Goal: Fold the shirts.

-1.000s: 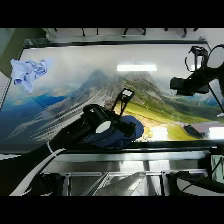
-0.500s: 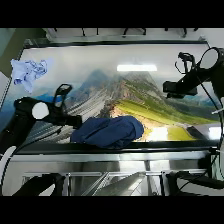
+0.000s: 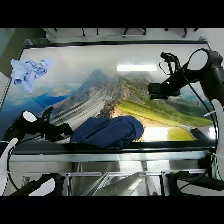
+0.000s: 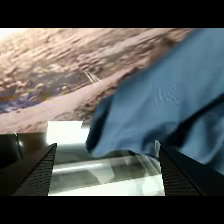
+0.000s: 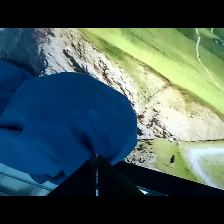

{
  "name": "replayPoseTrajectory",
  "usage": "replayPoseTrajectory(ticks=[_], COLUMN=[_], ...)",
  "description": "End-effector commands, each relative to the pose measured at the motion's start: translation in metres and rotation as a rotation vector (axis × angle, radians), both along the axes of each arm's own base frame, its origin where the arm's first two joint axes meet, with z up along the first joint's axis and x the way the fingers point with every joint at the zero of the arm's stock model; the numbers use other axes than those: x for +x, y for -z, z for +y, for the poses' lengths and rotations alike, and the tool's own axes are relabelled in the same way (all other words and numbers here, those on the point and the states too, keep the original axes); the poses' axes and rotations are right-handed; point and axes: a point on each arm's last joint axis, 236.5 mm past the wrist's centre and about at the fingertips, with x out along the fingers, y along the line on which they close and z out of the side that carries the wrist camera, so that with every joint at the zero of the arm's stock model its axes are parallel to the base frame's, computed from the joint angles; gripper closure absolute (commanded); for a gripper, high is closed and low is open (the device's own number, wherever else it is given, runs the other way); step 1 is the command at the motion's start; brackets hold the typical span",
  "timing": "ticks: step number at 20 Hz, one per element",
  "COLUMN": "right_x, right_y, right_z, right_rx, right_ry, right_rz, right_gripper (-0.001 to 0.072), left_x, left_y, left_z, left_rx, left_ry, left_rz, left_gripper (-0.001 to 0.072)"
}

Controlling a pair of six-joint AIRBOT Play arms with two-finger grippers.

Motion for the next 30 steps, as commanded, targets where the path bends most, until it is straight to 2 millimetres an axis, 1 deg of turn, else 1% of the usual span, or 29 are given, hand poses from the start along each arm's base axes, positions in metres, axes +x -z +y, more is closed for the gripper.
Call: replayPoseTrajectory(ticks=[1,3,4,5,6,7,8,10,12,13,14,15,16,18,19,20,21,22,23,24,25,27,28,30], right_x=[0.000,0.000,0.000,0.000,0.000,0.000,-0.002,-0.009,-0.011,-0.012,-0.016,-0.024,-0.037,-0.060,-0.065,-0.067,-0.068,-0.069,-0.067,-0.059,-0.049,-0.027,-0.020,-0.011], right_y=[-0.002,-0.002,-0.002,-0.001,0.000,0.001,0.004,0.009,0.016,0.022,0.031,0.042,0.056,0.082,0.098,0.112,0.124,0.133,0.135,0.131,0.123,0.111,0.113,0.126], right_z=[0.013,0.014,0.013,0.012,0.010,0.005,-0.002,-0.015,-0.019,-0.019,-0.015,-0.007,0.003,0.021,0.026,0.026,0.026,0.030,0.041,0.056,0.072,0.098,0.105,0.119], right_rx=[0.014,0.014,0.013,0.006,-0.002,-0.023,-0.056,-0.119,-0.128,-0.121,-0.097,-0.060,-0.015,0.075,0.103,0.110,0.114,0.138,0.195,0.270,0.357,0.507,0.558,0.637], right_ry=[-0.022,-0.023,-0.022,-0.021,-0.023,-0.023,-0.032,-0.077,-0.091,-0.087,-0.083,-0.085,-0.098,-0.120,-0.108,-0.085,-0.063,-0.052,-0.050,-0.047,-0.039,0.000,0.024,0.070], right_rz=[-0.019,-0.018,-0.019,-0.020,-0.019,-0.018,-0.010,0.007,0.014,0.017,0.032,0.065,0.118,0.194,0.197,0.191,0.192,0.189,0.169,0.138,0.102,0.052,0.060,0.102], right_gripper=[0.0690,0.0690,0.0690,0.0690,0.0690,0.0690,0.0690,0.0689,0.0687,0.0664,0.0424,0.0162,0.0062,0.0059,0.0059,0.0058,0.0058,0.0058,0.0058,0.0058,0.0059,0.0064,0.0065,0.0065], left_x=[-0.005,-0.004,-0.003,-0.003,-0.002,0.001,0.004,0.011,0.015,0.014,0.014,0.017,0.020,0.027,0.031,0.034,0.035,0.036,0.034,0.030,0.024,0.017,0.018,0.026], left_y=[0.023,0.029,0.029,0.030,0.029,0.026,0.020,-0.001,-0.034,-0.054,-0.075,-0.097,-0.118,-0.163,-0.187,-0.209,-0.227,-0.241,-0.246,-0.244,-0.237,-0.222,-0.217,-0.213], left_z=[-0.013,-0.025,-0.033,-0.037,-0.041,-0.044,-0.046,-0.046,-0.044,-0.043,-0.042,-0.040,-0.039,-0.036,-0.036,-0.035,-0.036,-0.036,-0.039,-0.043,-0.049,-0.060,-0.064,-0.068], left_rx=[-0.008,-0.007,-0.018,-0.013,-0.008,-0.003,-0.003,0.001,-0.007,-0.016,-0.020,-0.019,-0.019,-0.015,-0.013,-0.011,-0.012,-0.017,-0.024,-0.030,-0.035,-0.047,-0.051,-0.055], left_ry=[0.029,0.062,0.069,0.087,0.102,0.116,0.119,0.125,0.133,0.142,0.151,0.149,0.132,0.081,0.065,0.051,0.041,0.026,0.023,0.044,0.077,0.133,0.150,0.148], left_rz=[0.029,0.024,0.021,0.012,-0.003,-0.029,-0.057,-0.135,-0.207,-0.238,-0.274,-0.325,-0.368,-0.477,-0.542,-0.602,-0.643,-0.670,-0.674,-0.656,-0.616,-0.540,-0.529,-0.529], left_gripper=[0.0000,0.0001,0.0109,0.0304,0.0544,0.0691,0.0691,0.0691,0.0691,0.0692,0.0691,0.0692,0.0692,0.0691,0.0691,0.0691,0.0691,0.0691,0.0691,0.0691,0.0691,0.0691,0.0691,0.0691])
